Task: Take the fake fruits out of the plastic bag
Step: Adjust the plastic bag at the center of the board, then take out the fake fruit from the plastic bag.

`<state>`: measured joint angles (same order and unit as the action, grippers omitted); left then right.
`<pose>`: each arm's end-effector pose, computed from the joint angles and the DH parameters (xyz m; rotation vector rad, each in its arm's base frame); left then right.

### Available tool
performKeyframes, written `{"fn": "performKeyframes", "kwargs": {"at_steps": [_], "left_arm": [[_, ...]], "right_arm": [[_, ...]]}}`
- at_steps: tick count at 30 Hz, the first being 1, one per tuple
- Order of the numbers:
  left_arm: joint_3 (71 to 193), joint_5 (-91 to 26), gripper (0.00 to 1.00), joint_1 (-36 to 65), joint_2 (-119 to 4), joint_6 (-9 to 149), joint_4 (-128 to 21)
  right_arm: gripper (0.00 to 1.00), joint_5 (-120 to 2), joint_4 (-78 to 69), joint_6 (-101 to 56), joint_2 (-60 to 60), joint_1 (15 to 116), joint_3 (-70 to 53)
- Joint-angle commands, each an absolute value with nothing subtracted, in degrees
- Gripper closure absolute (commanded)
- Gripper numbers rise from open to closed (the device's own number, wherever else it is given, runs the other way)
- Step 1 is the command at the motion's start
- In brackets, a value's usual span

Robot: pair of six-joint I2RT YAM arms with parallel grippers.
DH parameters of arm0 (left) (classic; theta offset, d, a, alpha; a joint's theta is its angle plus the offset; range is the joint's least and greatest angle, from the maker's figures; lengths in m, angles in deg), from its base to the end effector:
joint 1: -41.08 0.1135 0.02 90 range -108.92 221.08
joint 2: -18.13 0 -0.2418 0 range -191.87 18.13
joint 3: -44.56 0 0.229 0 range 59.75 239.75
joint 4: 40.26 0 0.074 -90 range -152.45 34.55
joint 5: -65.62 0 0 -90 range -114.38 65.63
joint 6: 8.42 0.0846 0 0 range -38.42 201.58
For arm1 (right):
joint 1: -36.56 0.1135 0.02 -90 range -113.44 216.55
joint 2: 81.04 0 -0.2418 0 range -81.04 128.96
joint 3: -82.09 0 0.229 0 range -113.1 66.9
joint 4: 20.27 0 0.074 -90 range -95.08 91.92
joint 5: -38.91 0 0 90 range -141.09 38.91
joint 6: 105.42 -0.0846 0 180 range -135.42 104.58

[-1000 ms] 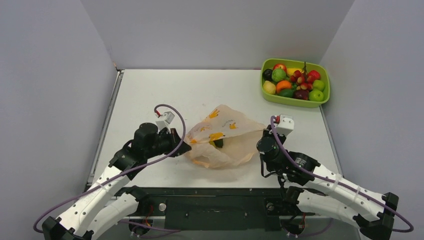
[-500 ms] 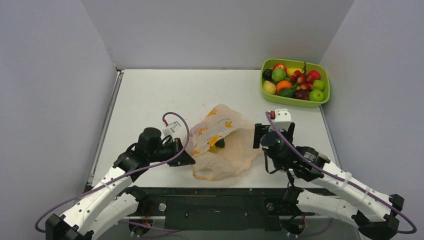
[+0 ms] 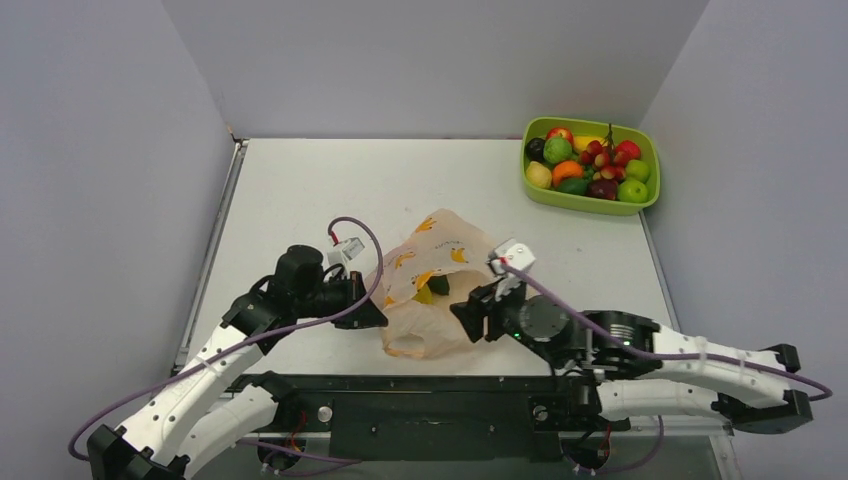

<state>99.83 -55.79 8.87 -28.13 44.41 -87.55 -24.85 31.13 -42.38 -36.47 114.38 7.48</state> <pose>0.1404 -0.1406 0.2335 0.2241 2.4249 -1.2235 0.0757 0.1735 0.3432 -0.5598 1.9033 0.7809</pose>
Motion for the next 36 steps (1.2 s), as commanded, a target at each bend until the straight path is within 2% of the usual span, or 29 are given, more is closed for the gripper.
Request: {"fn": "performKeyframes", "kwargs": {"at_steps": [1,2,4,10,14,19,21,22,24,27,31,36], "left_arm": [[103.93,-54.17,1.0,8.6,-28.87,48.84,-93.15],[104.0,-53.75,1.0,8.57,-28.77,48.9,-93.59],[103.76,-53.36,1.0,8.56,-28.6,48.9,-93.79],[102.97,-53.96,1.0,8.21,-28.1,47.49,-92.47],[102.58,-53.7,1.0,6.42,-28.99,46.19,-91.09],[103.36,-43.97,1.0,2.05,-30.51,43.52,-92.96],[103.78,-39.67,0.89,1.23,-29.45,41.06,-93.25],[103.96,-37.78,0.75,0.84,-28.78,39.48,-93.33],[105.08,-35.49,0.65,0.79,-25.91,37.51,-94.31],[107.3,-33.63,0.61,0.81,-21.29,35.53,-98.91],[108.39,-33.56,0.59,0.84,-16.93,29.59,-102.98],[103.69,-37.58,0.59,0.65,-9.42,15.93,-98.91]], "right_arm": [[0.66,-15.54,22.4,-43.85,-27.91,116.17,11.23],[0.82,-10.51,20.93,-44.85,-26.76,116.13,13.39],[0.9,-6.15,16.64,-43.85,-25.82,115.62,17.58],[0.98,-6.25,5.15,-41.25,-21.74,110.19,26.19],[0.97,-11.68,-7.41,-39.36,-20.45,108.84,31.85],[0.93,-24.55,-21.7,-40.2,-15.24,113.14,34.18],[0.93,-29.54,-26.99,-43.01,-11.49,114.88,34.58],[0.93,-30.87,-29.81,-44.11,-10.1,115.64,34.48],[0.93,-33.12,-33.68,-47.52,-6.56,116.37,34.44],[0.93,-35.33,-39.14,-51.31,-2.36,116.68,35.03],[0.91,-36.65,-39.05,-54.07,0.77,116.12,32.52],[0.84,-34.68,-34.75,-55.93,-1.56,115.81,31.96]]}}
